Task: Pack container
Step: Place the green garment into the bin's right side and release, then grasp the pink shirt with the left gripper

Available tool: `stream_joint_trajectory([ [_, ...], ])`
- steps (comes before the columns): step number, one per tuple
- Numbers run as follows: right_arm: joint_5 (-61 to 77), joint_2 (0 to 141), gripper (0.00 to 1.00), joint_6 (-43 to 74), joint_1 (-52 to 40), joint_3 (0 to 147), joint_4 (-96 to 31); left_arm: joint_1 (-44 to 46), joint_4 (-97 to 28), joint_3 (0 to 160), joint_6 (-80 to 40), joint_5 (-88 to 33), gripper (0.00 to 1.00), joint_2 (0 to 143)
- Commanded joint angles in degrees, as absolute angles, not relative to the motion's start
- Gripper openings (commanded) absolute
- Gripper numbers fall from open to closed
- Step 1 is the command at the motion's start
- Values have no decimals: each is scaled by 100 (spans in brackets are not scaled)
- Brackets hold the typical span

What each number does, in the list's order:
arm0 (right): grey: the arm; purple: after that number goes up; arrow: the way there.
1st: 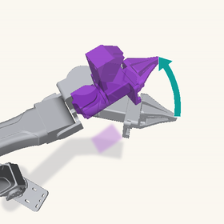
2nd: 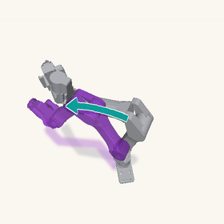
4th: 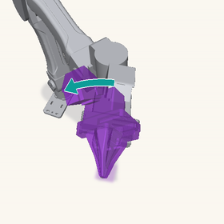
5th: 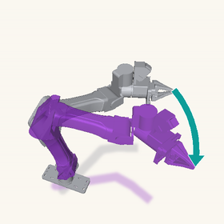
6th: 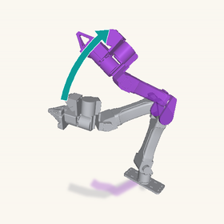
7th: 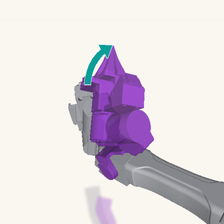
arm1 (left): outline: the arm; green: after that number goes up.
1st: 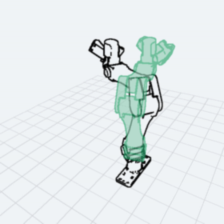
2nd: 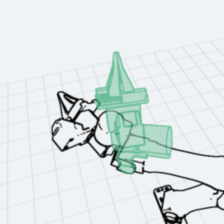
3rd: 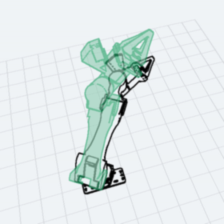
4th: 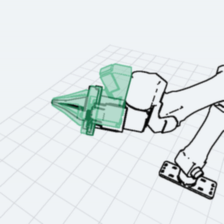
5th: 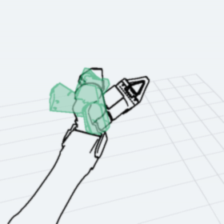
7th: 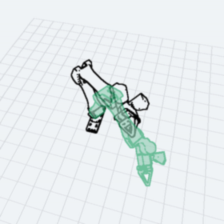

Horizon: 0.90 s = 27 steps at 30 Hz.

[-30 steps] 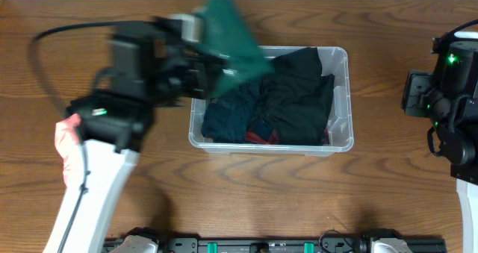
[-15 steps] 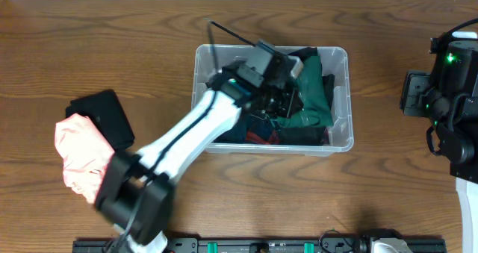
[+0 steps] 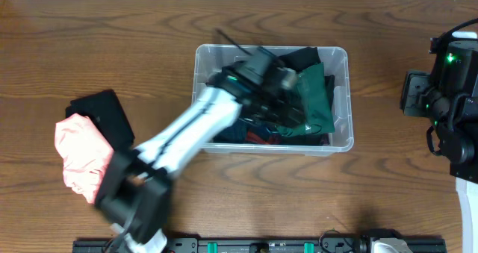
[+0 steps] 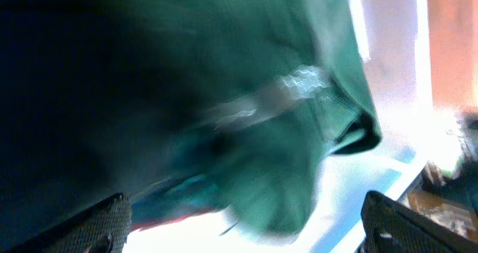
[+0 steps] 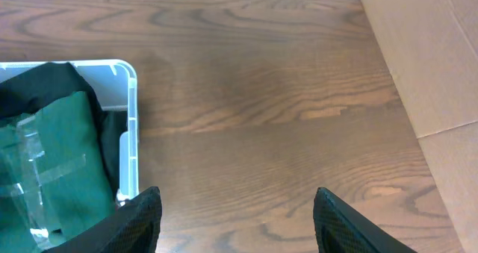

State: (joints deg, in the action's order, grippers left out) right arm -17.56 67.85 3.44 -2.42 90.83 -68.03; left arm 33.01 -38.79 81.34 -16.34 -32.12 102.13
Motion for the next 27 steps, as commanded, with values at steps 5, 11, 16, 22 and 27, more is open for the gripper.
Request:
stream_joint_trajectory([
  [5,-1778,6790,64,421,-178,9102,-6794,679,-5450,8178,-1509,-788,98,7662],
  [11,-1776,6790,63,421,-178,9102,-6792,-2353,-6222,8009,-1509,-744,98,6956],
  [16,-1776,6803,64,423,-178,9102,-6772,-4056,-6270,7400,-1887,-746,98,7236],
  [22,-1776,6827,64,423,-178,9102,-6757,-4742,-5913,6746,-1900,-744,98,8211],
  [27,-1776,6827,64,421,-178,9102,-6753,-4751,-5400,6705,-1898,-434,98,9238],
])
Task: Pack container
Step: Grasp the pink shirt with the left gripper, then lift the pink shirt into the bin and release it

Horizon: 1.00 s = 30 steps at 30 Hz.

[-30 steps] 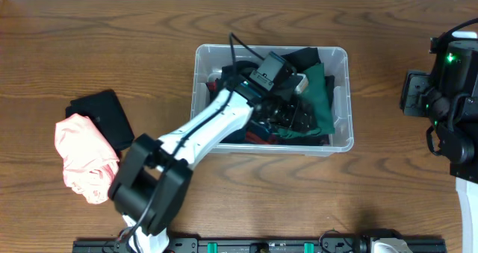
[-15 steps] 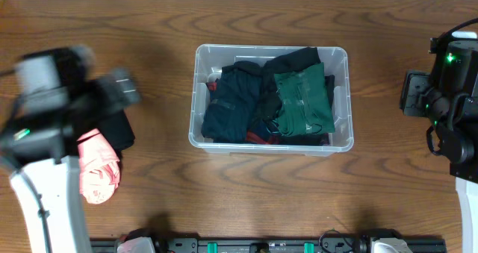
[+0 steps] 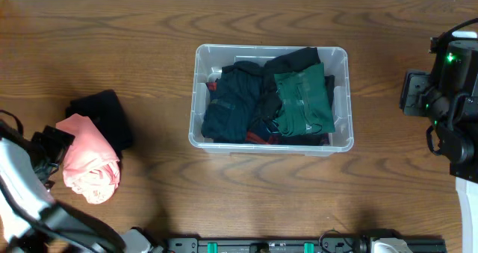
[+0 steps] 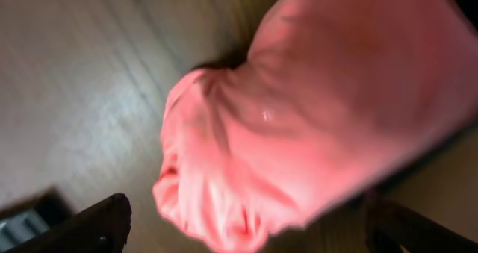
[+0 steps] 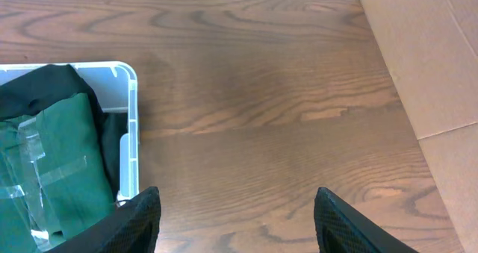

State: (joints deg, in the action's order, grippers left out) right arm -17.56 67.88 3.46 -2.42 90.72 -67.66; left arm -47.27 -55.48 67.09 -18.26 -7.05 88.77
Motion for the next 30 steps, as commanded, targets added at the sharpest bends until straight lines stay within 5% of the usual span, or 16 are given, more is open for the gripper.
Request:
stream_joint_trajectory([
  [1,-1776,6827,64,421,-178,9102,-6753,-4751,-5264,6705,-1900,-340,98,9432],
  [6,-1776,6825,64,423,-178,9102,-6755,-4744,-4729,6705,-1852,-469,98,10226],
  [13,-1776,6825,64,423,-178,9102,-6753,-4593,-4591,6705,-827,-2757,95,11413],
  [17,-1776,6827,64,423,-178,9102,-6755,-4355,-4735,6705,-351,-3629,77,11598],
  [22,-1776,6827,64,423,-178,9102,-6755,-4178,-4858,6709,-298,-3756,11,11463],
  [30,-1774,6827,64,423,-178,9102,-6755,-4176,-5127,6742,-298,-4499,6,10586],
])
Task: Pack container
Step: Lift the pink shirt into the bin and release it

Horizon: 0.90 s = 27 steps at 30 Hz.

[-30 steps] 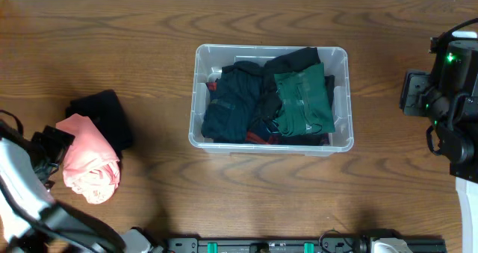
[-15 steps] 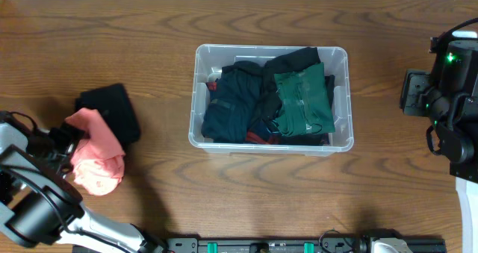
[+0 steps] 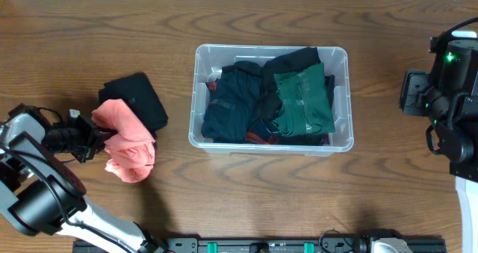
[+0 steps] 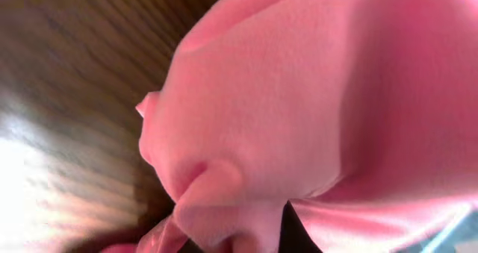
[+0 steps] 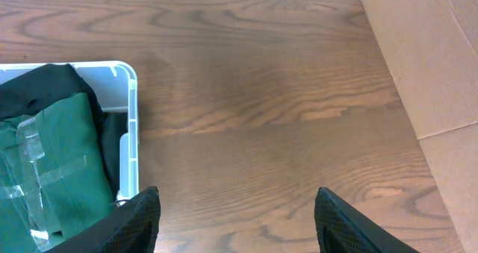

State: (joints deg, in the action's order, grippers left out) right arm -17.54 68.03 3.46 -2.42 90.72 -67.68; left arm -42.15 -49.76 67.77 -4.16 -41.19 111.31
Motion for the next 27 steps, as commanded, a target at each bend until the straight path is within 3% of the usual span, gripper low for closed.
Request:
stream_joint_trajectory([
  [1,-1776,6827,64,423,-178,9102,-6755,-4174,-5221,6764,-301,-4506,6,10366],
  [7,-1774,6827,64,423,-178,9102,-6753,-4014,-5566,6879,-364,-5140,6,8672],
  [11,-1774,6827,64,423,-178,9102,-6753,-3282,-5371,6936,-943,-5146,6,7526],
  [15,-1774,6827,64,423,-178,9102,-6757,-1984,-4460,6936,-1988,-5078,6,6731],
  [19,-1774,6827,64,423,-178,9102,-6755,-377,-3308,6936,-3181,-4130,6,6482],
  [27,-1732,6827,64,423,-178,9100,-6772,2102,-2088,6936,-4198,-2547,6,7441],
])
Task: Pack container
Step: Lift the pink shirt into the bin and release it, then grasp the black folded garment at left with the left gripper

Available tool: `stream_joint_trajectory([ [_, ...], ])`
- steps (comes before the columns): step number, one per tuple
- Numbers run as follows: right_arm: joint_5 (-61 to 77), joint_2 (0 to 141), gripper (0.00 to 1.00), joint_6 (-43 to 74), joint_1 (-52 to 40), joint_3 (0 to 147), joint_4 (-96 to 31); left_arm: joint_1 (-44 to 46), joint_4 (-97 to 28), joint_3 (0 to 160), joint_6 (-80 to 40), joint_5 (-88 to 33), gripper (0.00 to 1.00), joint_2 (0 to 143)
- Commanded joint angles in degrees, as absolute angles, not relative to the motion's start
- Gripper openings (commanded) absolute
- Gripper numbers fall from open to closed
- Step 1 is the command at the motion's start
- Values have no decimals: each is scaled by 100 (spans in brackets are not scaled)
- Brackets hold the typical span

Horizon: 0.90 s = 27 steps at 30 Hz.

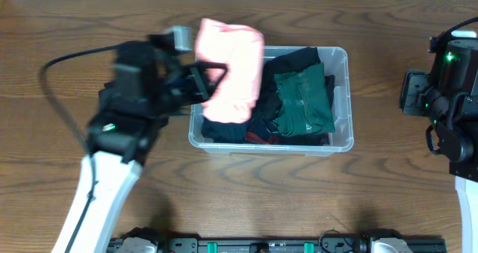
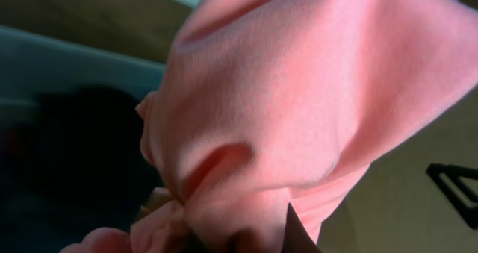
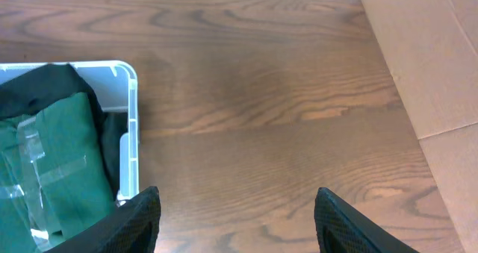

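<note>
The clear plastic container (image 1: pixel 340 53) stands mid-table, holding a green garment (image 1: pixel 302 104), a black one (image 1: pixel 299 59) and dark navy cloth (image 1: pixel 220 130). A pink cloth (image 1: pixel 231 70) hangs above the container's left half, with my left gripper (image 1: pixel 200 81) shut on it. The cloth (image 2: pixel 299 96) fills the left wrist view and hides the fingertips. At the far right, my right gripper (image 3: pixel 239 216) is open over bare table beside the container (image 3: pixel 131 133).
A cardboard box (image 3: pixel 426 59) lies at the right table edge. The right arm (image 1: pixel 448 104) sits far right. A black rail (image 1: pixel 261 245) runs along the front edge. My left arm covers the table left of the container.
The left gripper held the pink cloth low over the table at the far left. It now holds it raised over the container's left half. The right arm has not moved.
First my left arm reached into the container among the dark and green clothes. Then its gripper was open at the far left by the pink cloth on a black garment. Later it was shut on the pink cloth, which now hangs over the container.
</note>
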State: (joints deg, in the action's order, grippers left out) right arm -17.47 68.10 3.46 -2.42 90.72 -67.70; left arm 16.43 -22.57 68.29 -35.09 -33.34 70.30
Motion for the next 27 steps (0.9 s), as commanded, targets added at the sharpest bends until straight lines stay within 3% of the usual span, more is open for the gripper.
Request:
stream_joint_trajectory([
  [1,-1734,6827,64,423,-178,9100,-6779,2272,-1981,6934,-4307,-2467,6,7636],
  [9,-1732,6827,64,423,-178,9100,-6777,2856,-1688,6936,-5026,-2222,6,9223],
  [10,-1732,6827,64,423,-178,9100,-6777,2858,-1721,6934,-4991,-2193,11,9411],
  [12,-1734,6827,64,421,-178,9100,-6785,2818,-1793,6934,-4930,-2165,69,9692],
  [13,-1734,6827,64,423,-178,9100,-6794,2762,-1846,6934,-4845,-2204,90,9797],
  [14,-1734,6827,64,423,-178,9100,-6799,2698,-1944,6934,-4788,-2202,98,9830],
  [19,-1734,6827,64,421,-178,9100,-6796,2134,-2368,6936,-4174,-2222,98,9397],
  [27,-1737,6827,64,421,-178,9100,-6792,775,-2663,6956,-2414,-2567,98,7157],
])
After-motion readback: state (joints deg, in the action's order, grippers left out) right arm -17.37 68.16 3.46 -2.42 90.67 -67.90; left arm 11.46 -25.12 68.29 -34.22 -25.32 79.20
